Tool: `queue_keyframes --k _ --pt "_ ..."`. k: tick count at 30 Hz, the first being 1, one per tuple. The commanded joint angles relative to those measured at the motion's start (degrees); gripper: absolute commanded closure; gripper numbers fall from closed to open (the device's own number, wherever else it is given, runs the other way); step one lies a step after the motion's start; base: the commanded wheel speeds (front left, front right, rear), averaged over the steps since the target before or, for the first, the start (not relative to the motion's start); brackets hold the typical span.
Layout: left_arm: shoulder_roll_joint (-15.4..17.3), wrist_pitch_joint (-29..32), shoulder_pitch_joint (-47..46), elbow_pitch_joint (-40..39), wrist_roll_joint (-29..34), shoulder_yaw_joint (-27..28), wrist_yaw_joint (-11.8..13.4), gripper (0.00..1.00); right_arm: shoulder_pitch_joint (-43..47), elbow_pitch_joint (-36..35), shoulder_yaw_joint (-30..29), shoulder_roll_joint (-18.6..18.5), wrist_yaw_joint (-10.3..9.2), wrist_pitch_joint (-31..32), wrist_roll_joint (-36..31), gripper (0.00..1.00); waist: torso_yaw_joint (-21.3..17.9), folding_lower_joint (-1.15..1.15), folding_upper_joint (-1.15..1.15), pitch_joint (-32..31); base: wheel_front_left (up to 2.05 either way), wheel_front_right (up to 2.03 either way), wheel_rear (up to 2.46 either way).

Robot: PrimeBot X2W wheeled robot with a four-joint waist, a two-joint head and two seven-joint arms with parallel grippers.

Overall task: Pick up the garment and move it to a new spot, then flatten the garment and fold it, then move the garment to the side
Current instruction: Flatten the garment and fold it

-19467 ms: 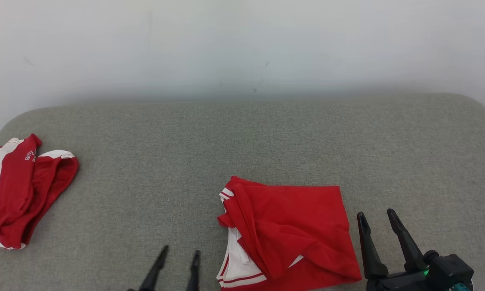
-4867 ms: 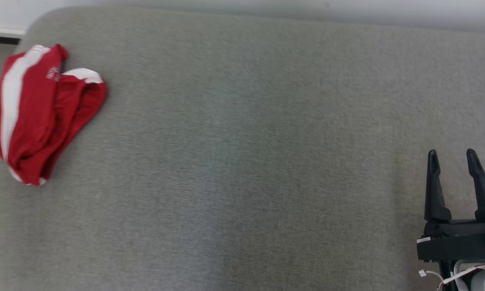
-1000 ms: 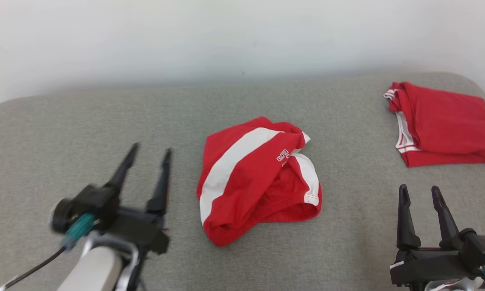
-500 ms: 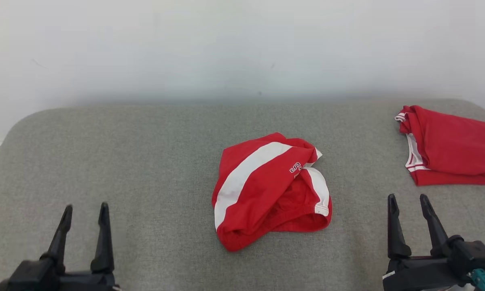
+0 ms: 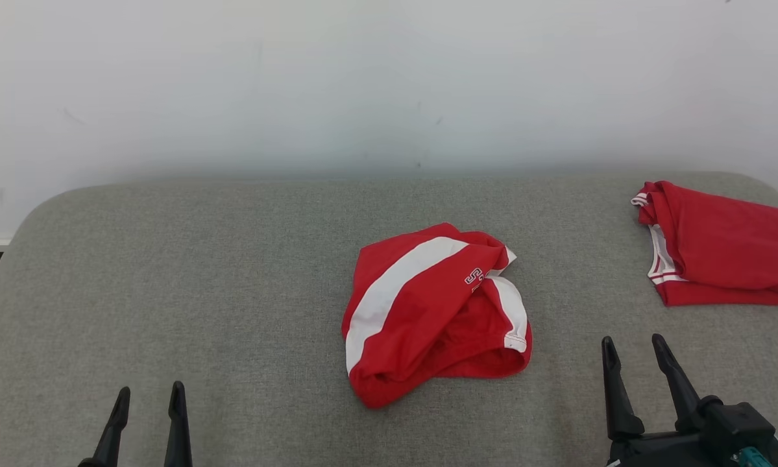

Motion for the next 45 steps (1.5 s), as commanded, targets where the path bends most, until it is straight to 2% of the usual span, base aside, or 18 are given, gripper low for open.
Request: queue_keyframes --k 1,9,17,39,45 --pt "-0.6 -0.2 0.6 0.4 0.5 0.5 -0.6 0.0 0.4 0.0 0.3 -0.4 -0.14 0.1 0.2 0.0 0.0 0.0 0.0 0.1 0.0 0.0 0.0" --pt "-2.8 -0.2 0.9 1.8 3.4 2.7 -3.1 0.0 1.1 0.3 1.3 -0.6 -0.14 0.2 0.5 0.0 -0.3 0.0 0.0 0.3 0.0 0.0 0.0" --pt "-4.1 -0.2 0.9 2.5 5.0 4.1 -4.4 0.0 0.8 0.7 1.5 -0.2 -0.14 0.0 0.7 0.0 -0.2 0.0 0.0 0.5 0.0 0.0 0.0" --pt "-6.0 -0.2 0.6 3.6 7.0 6.1 -5.7 0.0 0.6 1.6 1.5 0.0 -0.15 -0.3 0.8 0.0 -0.4 0.0 0.0 0.6 0.0 0.0 0.0" --pt "-6.3 -0.2 -0.2 4.0 7.3 5.6 -5.9 0.0 -0.7 2.3 3.2 -1.4 -0.15 0.4 0.4 0.0 0.4 0.0 0.0 0.9 0.0 0.0 0.0"
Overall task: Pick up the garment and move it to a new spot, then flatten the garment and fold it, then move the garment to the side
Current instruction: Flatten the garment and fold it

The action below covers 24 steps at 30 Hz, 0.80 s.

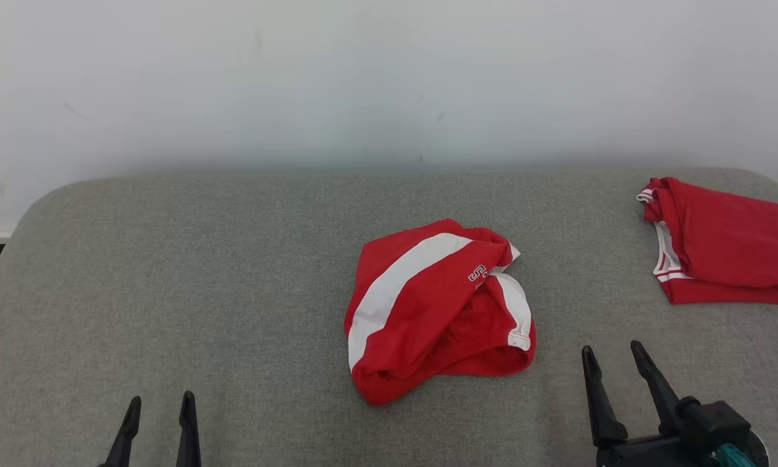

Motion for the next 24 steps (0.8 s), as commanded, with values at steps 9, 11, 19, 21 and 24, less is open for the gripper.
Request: queue_keyframes --k 9,11,19,21,24 --pt "-0.8 -0.2 -1.9 0.6 0.3 -1.7 -0.3 0.0 -6.8 7.9 4.9 -4.4 -0.15 1.7 -0.8 0.0 3.7 0.0 0.0 2.3 0.0 0.0 0.0" --pt "-1.0 -0.2 -2.6 1.0 0.3 -2.4 -0.3 0.0 -8.4 10.8 5.7 -5.1 -0.15 1.6 -1.0 0.0 5.0 0.0 0.0 2.9 0.0 0.0 0.0" --pt "-1.3 -0.2 -4.2 1.9 -0.2 -4.1 -0.3 0.0 -14.6 23.4 8.7 -7.3 -0.15 0.5 -2.5 0.0 9.5 0.0 0.0 5.0 0.0 0.0 0.0" --pt "-1.3 -0.2 -4.7 1.9 -0.4 -4.2 -0.3 0.0 -16.0 26.2 9.0 -7.4 -0.15 0.3 -3.3 0.0 10.4 0.0 0.0 5.6 0.0 0.0 0.0" --pt "-1.4 -0.2 -4.9 1.7 -0.3 -3.9 -0.3 0.0 -18.0 29.9 8.7 -7.5 -0.15 -0.3 -4.1 0.0 11.3 0.0 0.0 6.2 0.0 0.0 0.0"
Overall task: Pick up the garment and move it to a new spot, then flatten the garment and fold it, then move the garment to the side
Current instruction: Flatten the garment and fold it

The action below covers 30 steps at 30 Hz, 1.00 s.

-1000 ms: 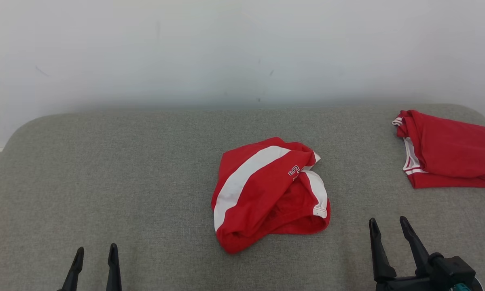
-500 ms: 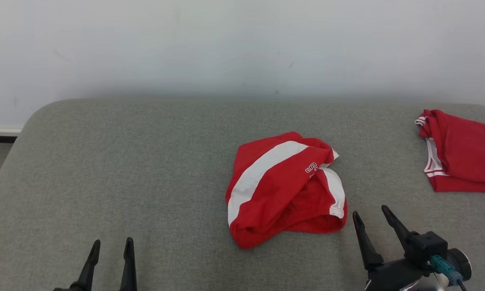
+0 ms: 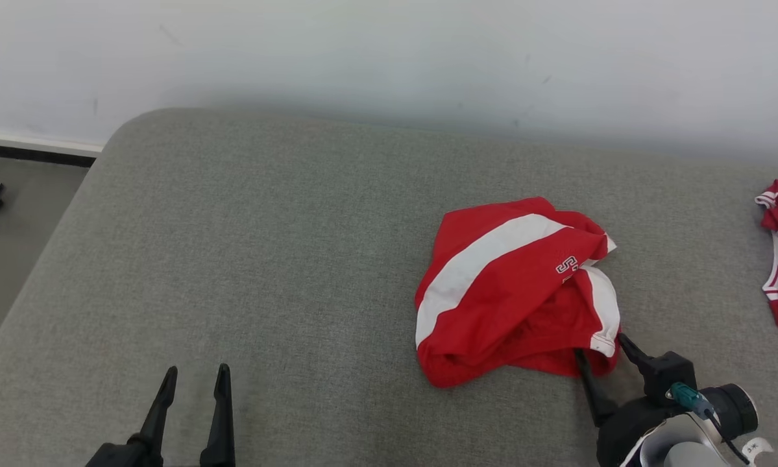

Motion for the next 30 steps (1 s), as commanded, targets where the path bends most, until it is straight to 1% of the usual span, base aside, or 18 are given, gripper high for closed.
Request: queue_keyframes --k 1,2,3,7,10,11,17,21,23,26,30 --pt "-0.1 -0.2 -0.6 -0.2 -0.3 0.1 0.1 0.0 -1.1 1.0 -0.2 0.0 -0.15 -0.6 -0.2 0.51 1.3 0.0 -0.01 1.3 0.0 0.0 0.0" --pt "-0.1 -0.2 -0.4 -0.3 -0.2 0.2 0.1 0.0 -1.8 1.9 -0.8 0.2 -0.15 -0.7 -0.2 0.91 1.3 0.0 -0.01 1.4 0.0 0.0 0.0" --pt "-0.1 -0.2 -0.3 -0.3 -0.3 0.4 0.1 0.0 -2.4 2.6 -1.3 0.3 -0.15 -0.9 -0.3 1.0 1.3 0.0 -0.01 1.4 0.0 0.0 0.0" --pt "0.0 -0.2 0.2 0.0 -0.1 1.2 0.1 0.0 -4.7 3.9 -4.4 0.4 -0.15 -1.5 0.2 1.0 0.4 0.0 -0.01 1.0 0.0 0.0 0.0" --pt "-0.1 -0.2 0.3 0.1 0.1 1.5 0.1 0.0 -5.6 1.6 -7.4 -0.4 -0.15 -1.5 0.7 1.0 -0.8 0.0 -0.01 0.2 0.0 0.0 0.0" --pt "-0.1 -0.2 0.3 0.1 0.1 1.5 0.1 0.0 -5.6 1.6 -7.4 -0.4 -0.15 -1.5 0.7 1.0 -0.8 0.0 -0.01 0.2 0.0 0.0 0.0" --pt "-0.3 -0.2 0.5 0.0 0.4 1.1 0.1 0.0 -5.5 -7.3 -12.9 -3.5 -0.15 -1.5 0.8 1.0 -2.7 0.0 -0.01 -1.3 0.0 0.0 0.0" --pt "-0.5 -0.2 0.8 0.1 0.7 0.6 0.1 0.0 -7.7 -12.3 -14.4 -5.6 -0.15 -1.5 -0.1 1.0 -3.1 0.0 -0.01 -2.1 0.0 0.0 0.0" --pt "-0.6 -0.2 0.8 0.2 0.7 0.3 0.1 0.0 -8.8 -14.5 -13.9 -5.8 -0.15 -1.5 -0.8 1.0 -3.1 0.0 -0.01 -2.5 0.0 0.0 0.0" --pt "-0.7 -0.2 1.0 0.1 0.7 0.2 0.1 0.0 -11.2 -17.6 -11.7 -5.4 -0.15 -1.0 -1.5 1.0 -2.6 0.0 -0.01 -3.0 0.0 0.0 0.0" --pt "-0.5 -0.2 1.2 0.4 0.3 0.1 0.1 0.0 -14.0 -20.9 -5.6 -3.5 -0.15 0.1 -1.7 1.0 -1.4 0.0 -0.01 -3.4 0.0 0.0 0.0"
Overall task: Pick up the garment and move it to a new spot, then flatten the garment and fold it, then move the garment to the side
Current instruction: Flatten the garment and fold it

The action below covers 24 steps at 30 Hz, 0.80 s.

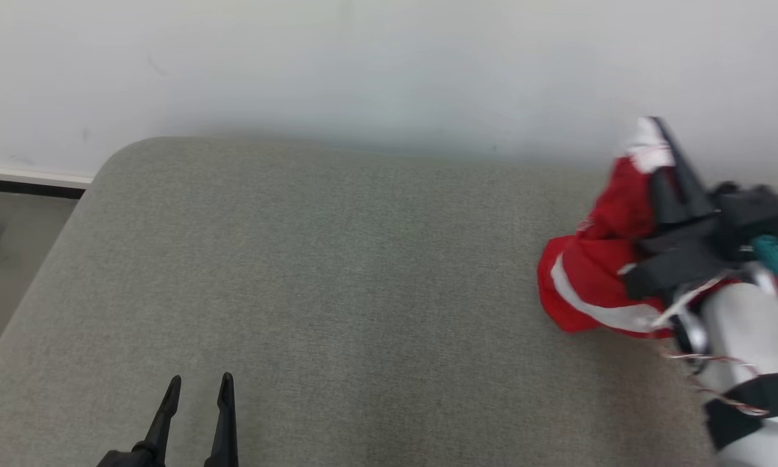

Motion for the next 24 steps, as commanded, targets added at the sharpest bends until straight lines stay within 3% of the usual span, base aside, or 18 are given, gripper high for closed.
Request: queue_keyframes --k 1,8,19,21,22,24 --pt "0.0 -0.2 0.5 0.1 -0.2 -0.1 0.1 0.0 -0.8 -0.6 2.8 1.2 -0.15 0.4 -0.4 1.0 1.0 0.0 0.0 -0.3 0.0 0.0 0.0" --pt "-0.2 -0.2 0.6 0.3 -0.3 -0.6 0.1 0.0 -1.5 3.0 16.2 5.8 -0.15 0.1 3.0 1.0 3.6 0.0 0.0 -0.1 0.0 0.0 0.0" --pt "-0.4 -0.2 -1.2 2.0 -1.4 -1.5 0.1 0.0 1.2 21.1 30.3 13.4 -0.16 -1.5 8.7 1.0 5.2 0.0 0.0 2.1 0.0 0.0 0.0" --pt "-0.4 -0.2 -1.6 2.3 -1.4 -1.8 0.1 0.0 0.8 24.7 32.4 13.6 -0.15 -1.4 9.9 0.18 5.4 0.0 0.0 2.2 0.0 0.0 0.0" --pt "-0.4 -0.2 -1.7 2.5 -1.4 -2.1 0.1 0.0 0.7 25.5 33.6 13.7 -0.15 -1.4 11.3 0.0 5.4 0.0 0.0 2.2 0.0 0.0 0.0" --pt "-0.4 -0.2 -1.9 2.7 -1.4 -2.2 0.1 0.0 -0.1 26.4 35.4 13.7 -0.16 -1.5 13.1 0.0 5.3 0.0 0.0 2.0 0.0 0.0 0.0"
